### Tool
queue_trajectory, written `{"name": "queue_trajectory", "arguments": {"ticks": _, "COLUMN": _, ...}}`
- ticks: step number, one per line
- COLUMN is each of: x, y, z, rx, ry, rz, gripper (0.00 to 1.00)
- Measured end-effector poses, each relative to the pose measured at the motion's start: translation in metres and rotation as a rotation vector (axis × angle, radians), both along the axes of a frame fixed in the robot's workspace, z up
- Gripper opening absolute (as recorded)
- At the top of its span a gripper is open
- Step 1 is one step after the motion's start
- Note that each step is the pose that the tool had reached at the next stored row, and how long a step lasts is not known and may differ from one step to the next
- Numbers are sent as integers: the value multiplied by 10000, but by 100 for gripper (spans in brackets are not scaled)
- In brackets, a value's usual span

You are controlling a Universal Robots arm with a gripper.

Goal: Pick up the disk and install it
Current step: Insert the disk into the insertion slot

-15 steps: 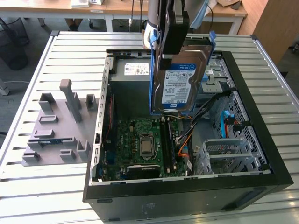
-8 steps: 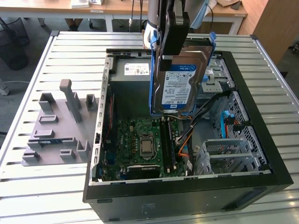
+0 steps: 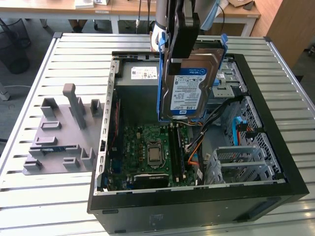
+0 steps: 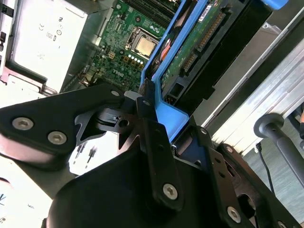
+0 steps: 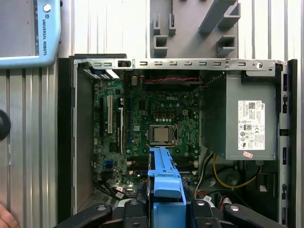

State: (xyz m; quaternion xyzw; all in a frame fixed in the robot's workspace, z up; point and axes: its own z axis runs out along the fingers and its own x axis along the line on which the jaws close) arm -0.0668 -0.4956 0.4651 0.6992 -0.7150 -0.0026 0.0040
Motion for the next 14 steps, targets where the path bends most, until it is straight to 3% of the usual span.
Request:
{"name": "queue_trajectory", "arguments": {"ticks": 3, "x": 1, "y": -30, "z": 0, "rx": 0, "ry": 0, "rz": 1, "gripper": 36}}
{"name": "queue_trajectory", "arguments": {"ticks": 11, "x": 5, "y": -198, "z": -2, "rx": -1, "ry": 1, "rz": -1, "gripper": 36}}
{"name": "queue_trajectory", "arguments": {"ticks": 14, "x": 43, "y": -239, "z": -3, "rx": 0, "ry": 0, "rz": 0, "gripper": 36}}
